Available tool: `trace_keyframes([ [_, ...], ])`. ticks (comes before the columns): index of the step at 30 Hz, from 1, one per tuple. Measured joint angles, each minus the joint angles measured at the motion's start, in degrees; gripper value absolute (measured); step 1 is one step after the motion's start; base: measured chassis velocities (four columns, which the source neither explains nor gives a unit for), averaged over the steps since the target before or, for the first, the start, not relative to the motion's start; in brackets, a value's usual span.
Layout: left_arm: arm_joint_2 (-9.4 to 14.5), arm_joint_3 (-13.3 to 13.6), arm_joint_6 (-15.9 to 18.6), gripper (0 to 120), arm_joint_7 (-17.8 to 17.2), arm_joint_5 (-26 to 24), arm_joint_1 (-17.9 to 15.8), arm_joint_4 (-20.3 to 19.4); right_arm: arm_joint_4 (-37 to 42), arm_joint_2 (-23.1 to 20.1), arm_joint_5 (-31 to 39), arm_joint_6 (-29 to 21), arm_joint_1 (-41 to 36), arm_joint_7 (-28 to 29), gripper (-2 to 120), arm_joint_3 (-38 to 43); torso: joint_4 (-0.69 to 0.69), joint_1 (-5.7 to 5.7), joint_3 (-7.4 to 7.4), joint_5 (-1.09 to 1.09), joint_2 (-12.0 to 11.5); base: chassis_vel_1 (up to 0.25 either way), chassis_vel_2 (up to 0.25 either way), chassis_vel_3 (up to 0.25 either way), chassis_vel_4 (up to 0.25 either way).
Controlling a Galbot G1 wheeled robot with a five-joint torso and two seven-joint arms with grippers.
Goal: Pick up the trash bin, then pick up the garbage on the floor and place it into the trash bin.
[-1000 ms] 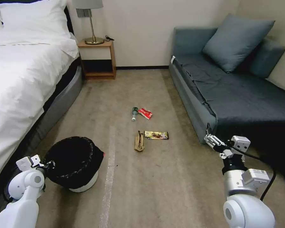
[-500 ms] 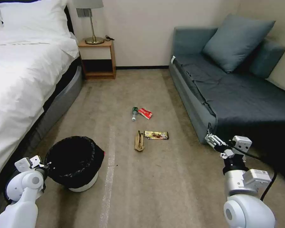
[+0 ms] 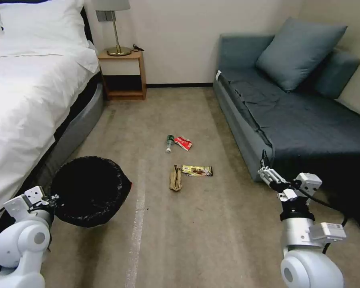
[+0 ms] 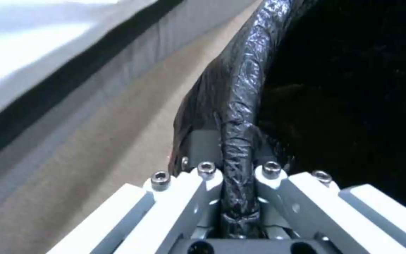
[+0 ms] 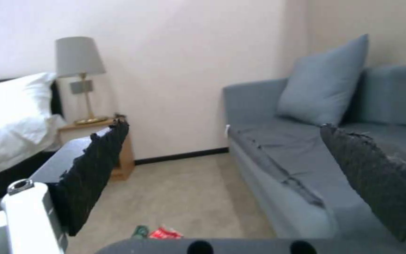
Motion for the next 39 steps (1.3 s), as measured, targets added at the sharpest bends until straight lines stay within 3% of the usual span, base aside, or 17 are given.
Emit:
trace_keyframes([
  [3,-1.7,-0.3,0.0,2,1.5,3.9,0.8,-1.2,-0.8,0.0,-0.6,1.6,-0.5,-1.5,100,-0.6,-0.01,0.00,0.00,0.00,0.0,0.000,0.000,0.000,0.000],
  [17,-4.4,-0.5,-0.1,2,1.9,4.6,1.7,-2.1,-1.7,0.3,-2.8,4.6,-1.9,-4.3,100,-1.6,-0.01,0.00,0.00,0.00,0.0,0.000,0.000,0.000,0.000],
  [39,-4.4,-1.6,-0.2,2,1.9,3.9,0.7,-0.5,-2.9,0.7,-4.2,4.9,-1.5,-5.6,100,-3.3,0.00,0.00,0.00,-0.01,0.0,-0.093,0.087,0.093,-0.091],
])
